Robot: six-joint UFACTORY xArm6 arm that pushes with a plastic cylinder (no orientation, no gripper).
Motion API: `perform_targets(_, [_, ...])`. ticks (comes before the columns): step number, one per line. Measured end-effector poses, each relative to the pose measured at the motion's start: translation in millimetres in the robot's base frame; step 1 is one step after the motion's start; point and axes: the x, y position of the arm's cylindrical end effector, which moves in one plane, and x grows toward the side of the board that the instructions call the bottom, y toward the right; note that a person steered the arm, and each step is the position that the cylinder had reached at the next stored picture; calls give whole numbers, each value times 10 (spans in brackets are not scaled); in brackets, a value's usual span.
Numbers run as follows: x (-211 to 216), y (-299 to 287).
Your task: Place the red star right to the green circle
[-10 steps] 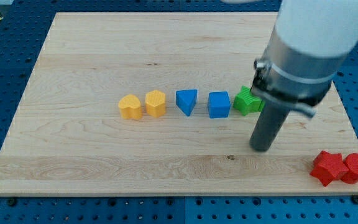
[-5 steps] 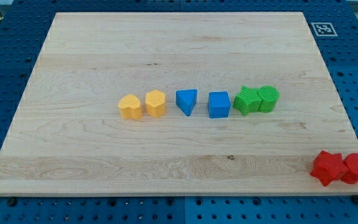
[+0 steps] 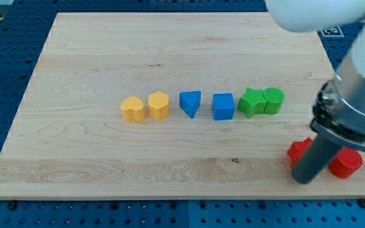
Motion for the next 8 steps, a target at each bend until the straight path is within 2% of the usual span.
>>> perform_targets(1, [-105, -23])
perform_targets(3, [-153, 357])
perform_targets(5, [-627, 387])
perform_targets(8, [-1024, 418])
